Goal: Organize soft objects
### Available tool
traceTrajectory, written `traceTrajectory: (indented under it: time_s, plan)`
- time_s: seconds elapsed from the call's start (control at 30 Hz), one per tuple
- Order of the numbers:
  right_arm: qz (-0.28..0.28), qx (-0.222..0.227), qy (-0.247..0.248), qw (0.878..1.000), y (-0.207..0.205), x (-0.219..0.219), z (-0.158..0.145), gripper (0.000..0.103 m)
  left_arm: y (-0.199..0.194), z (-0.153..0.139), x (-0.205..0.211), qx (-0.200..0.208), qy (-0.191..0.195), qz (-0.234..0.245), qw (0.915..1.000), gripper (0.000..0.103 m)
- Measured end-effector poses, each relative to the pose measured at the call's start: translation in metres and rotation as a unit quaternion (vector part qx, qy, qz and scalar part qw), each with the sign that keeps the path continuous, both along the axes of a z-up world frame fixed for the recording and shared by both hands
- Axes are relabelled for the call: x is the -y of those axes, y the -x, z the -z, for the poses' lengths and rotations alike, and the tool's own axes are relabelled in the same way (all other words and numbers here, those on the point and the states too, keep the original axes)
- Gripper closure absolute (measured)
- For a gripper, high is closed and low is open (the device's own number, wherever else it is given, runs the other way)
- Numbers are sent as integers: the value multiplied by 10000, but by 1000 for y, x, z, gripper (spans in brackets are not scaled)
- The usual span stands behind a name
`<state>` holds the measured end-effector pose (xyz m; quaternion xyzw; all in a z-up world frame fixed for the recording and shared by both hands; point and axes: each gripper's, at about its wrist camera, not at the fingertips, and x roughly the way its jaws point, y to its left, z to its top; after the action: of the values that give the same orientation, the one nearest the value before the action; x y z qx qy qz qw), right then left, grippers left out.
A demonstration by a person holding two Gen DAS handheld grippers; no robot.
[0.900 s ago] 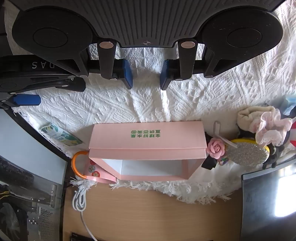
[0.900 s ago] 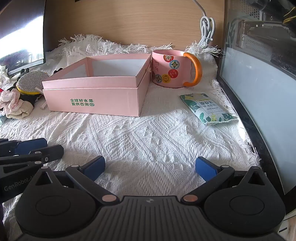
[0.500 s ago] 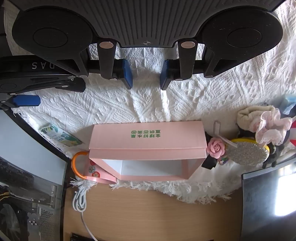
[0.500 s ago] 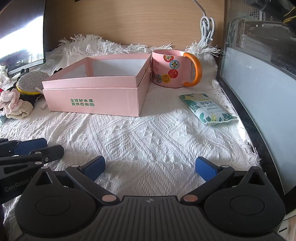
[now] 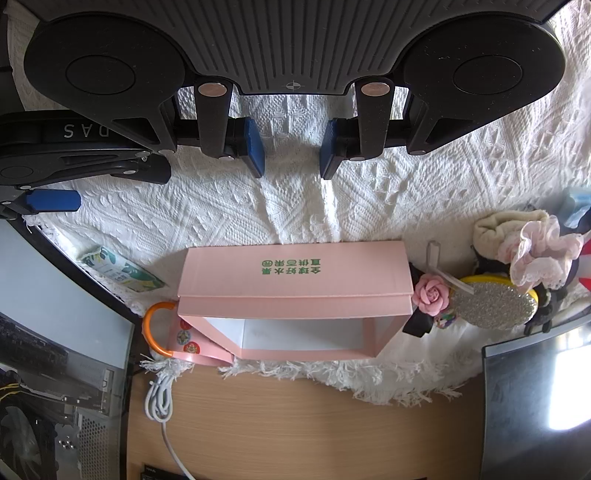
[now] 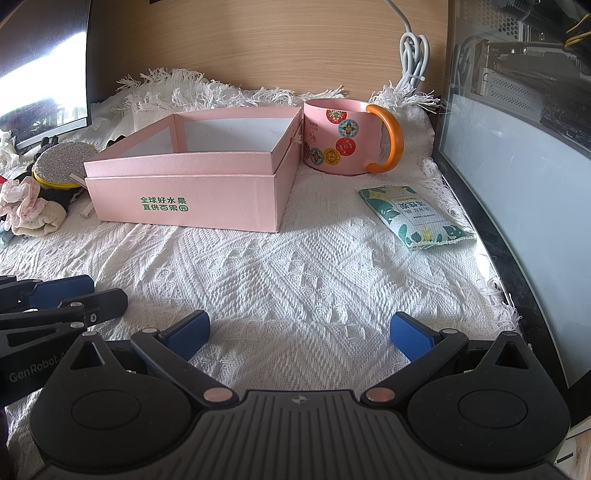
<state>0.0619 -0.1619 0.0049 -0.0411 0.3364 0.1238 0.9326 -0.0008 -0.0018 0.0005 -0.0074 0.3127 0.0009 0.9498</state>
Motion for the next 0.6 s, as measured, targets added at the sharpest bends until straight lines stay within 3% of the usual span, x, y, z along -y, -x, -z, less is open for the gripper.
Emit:
traceTrajectory:
  time_s: [0.6]
  plan:
    - [-1,-1,-1,10000,0,0,0,0,-1,0,-1,-1,-12,0,10000,65]
